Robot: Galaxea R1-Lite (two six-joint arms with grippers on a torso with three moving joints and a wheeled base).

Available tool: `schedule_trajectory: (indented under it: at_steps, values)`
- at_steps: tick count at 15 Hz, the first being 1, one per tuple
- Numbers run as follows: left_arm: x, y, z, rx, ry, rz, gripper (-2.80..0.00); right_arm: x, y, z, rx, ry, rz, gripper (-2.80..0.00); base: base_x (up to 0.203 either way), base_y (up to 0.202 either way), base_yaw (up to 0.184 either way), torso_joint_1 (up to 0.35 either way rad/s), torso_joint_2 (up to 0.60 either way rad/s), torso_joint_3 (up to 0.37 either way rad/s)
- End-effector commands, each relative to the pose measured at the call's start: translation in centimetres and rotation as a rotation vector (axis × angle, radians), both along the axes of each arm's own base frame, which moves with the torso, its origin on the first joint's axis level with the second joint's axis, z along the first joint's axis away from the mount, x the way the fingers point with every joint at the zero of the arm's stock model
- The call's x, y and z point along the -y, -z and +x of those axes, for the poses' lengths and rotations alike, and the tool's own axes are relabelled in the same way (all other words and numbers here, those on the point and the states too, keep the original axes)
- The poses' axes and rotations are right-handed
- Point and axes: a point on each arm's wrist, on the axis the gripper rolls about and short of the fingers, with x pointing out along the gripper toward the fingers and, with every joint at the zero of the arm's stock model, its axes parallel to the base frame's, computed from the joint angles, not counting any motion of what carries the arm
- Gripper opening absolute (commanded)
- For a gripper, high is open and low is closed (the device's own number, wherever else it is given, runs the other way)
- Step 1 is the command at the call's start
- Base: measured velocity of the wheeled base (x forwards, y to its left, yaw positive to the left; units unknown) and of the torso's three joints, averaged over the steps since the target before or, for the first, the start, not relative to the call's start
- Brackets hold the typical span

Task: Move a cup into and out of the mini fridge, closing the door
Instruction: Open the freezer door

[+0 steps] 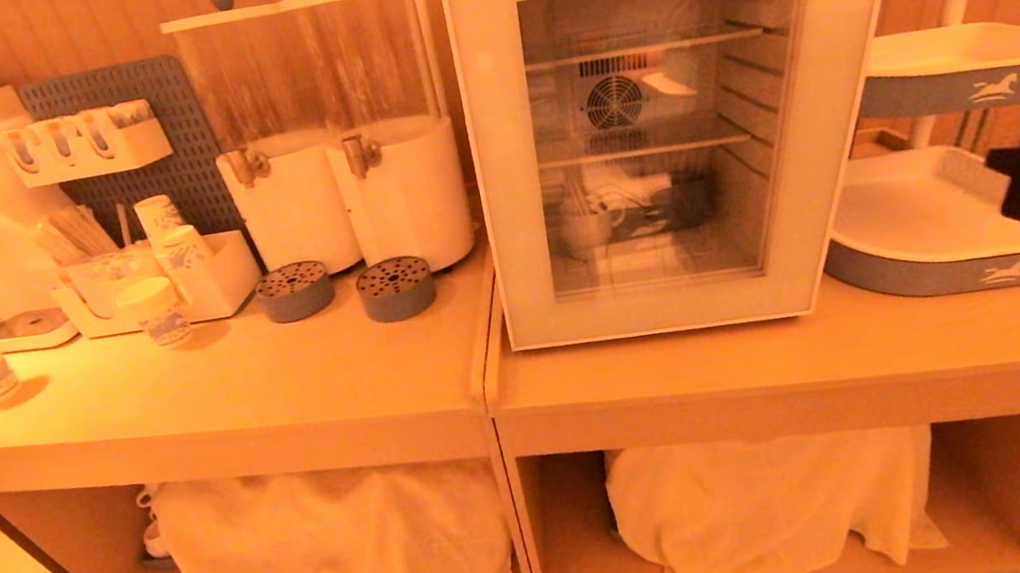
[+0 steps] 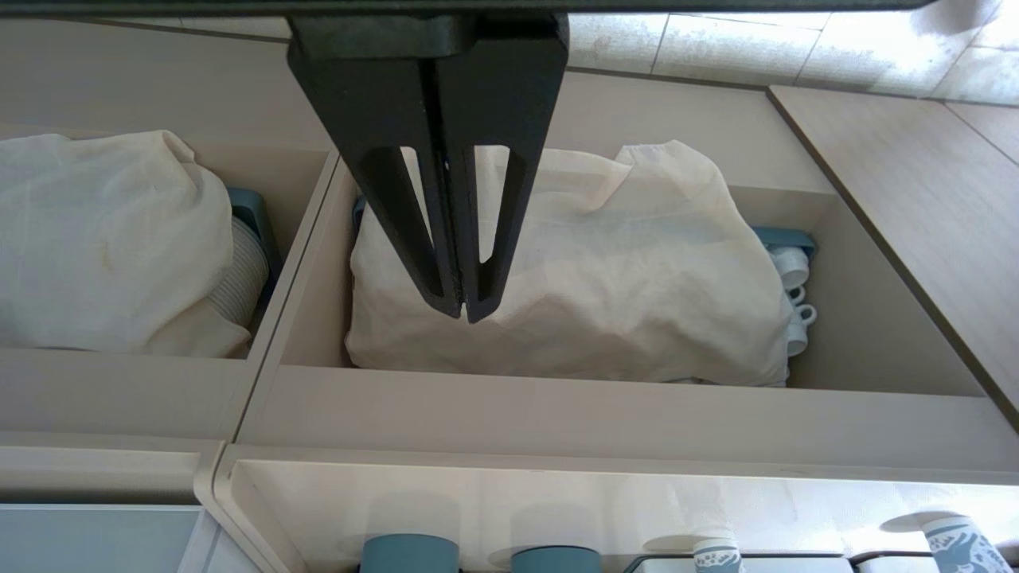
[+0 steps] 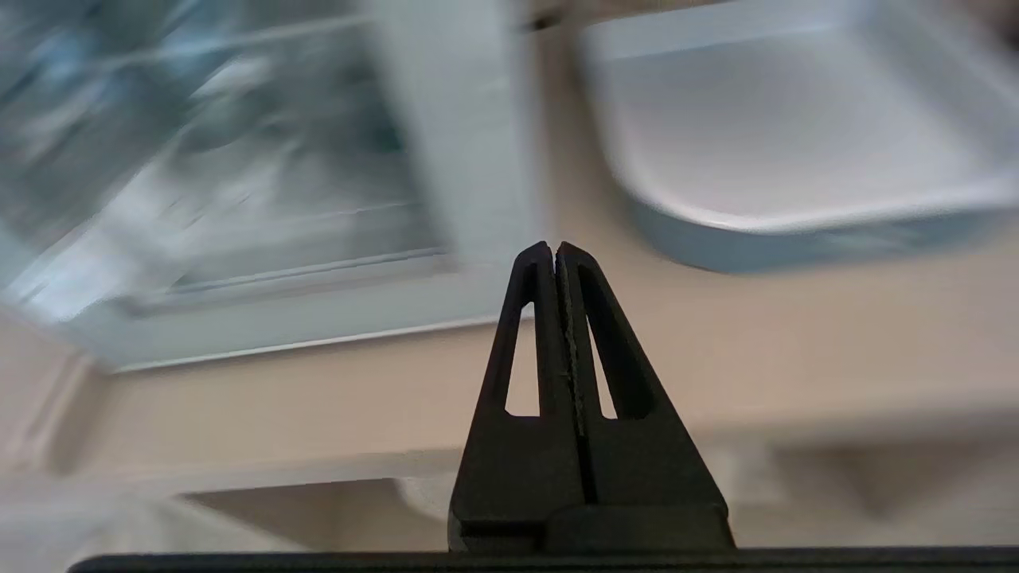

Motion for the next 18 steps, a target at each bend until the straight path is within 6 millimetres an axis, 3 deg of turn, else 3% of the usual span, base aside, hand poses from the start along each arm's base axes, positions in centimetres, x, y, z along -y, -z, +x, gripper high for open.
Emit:
schedule_trajectory:
  at_steps: [1, 5, 8, 13, 15, 18]
  values:
    - [0.0, 0.0, 0.0, 0.001, -0.001, 0.000, -2.80, 1.3, -1.7, -4.9, 0.102, 0.063, 0.017, -2.80, 0.000, 0.000, 0.000, 0.000, 0.00, 0.000]
    - [0.0, 0.0, 0.0, 0.001, -0.001, 0.000, -2.80, 3.4, -0.9, -12.3, 0.127, 0.270, 0.029, -2.80, 0.000, 0.000, 0.000, 0.000, 0.00, 0.000]
    - [0.0, 0.0, 0.0, 0.001, 0.000, 0.000, -2.80, 4.6, 1.6, -15.8, 0.121, 0.407, 0.045, -2.80, 0.000, 0.000, 0.000, 0.000, 0.00, 0.000]
    - [0.0, 0.0, 0.0, 0.001, -0.001, 0.000, -2.80, 5.3, 7.1, -20.9, 0.186, 0.559, 0.056, -2.80, 0.000, 0.000, 0.000, 0.000, 0.00, 0.000]
    - [0.0, 0.0, 0.0, 0.001, -0.001, 0.001, -2.80, 5.1, 9.7, -21.9, 0.179, 0.606, 0.053, -2.80, 0.000, 0.000, 0.000, 0.000, 0.00, 0.000]
    - [0.0, 0.0, 0.0, 0.000, -0.001, 0.001, -2.80, 4.7, 11.4, -22.3, 0.295, 0.334, 0.041, -2.80, 0.000, 0.000, 0.000, 0.000, 0.00, 0.000]
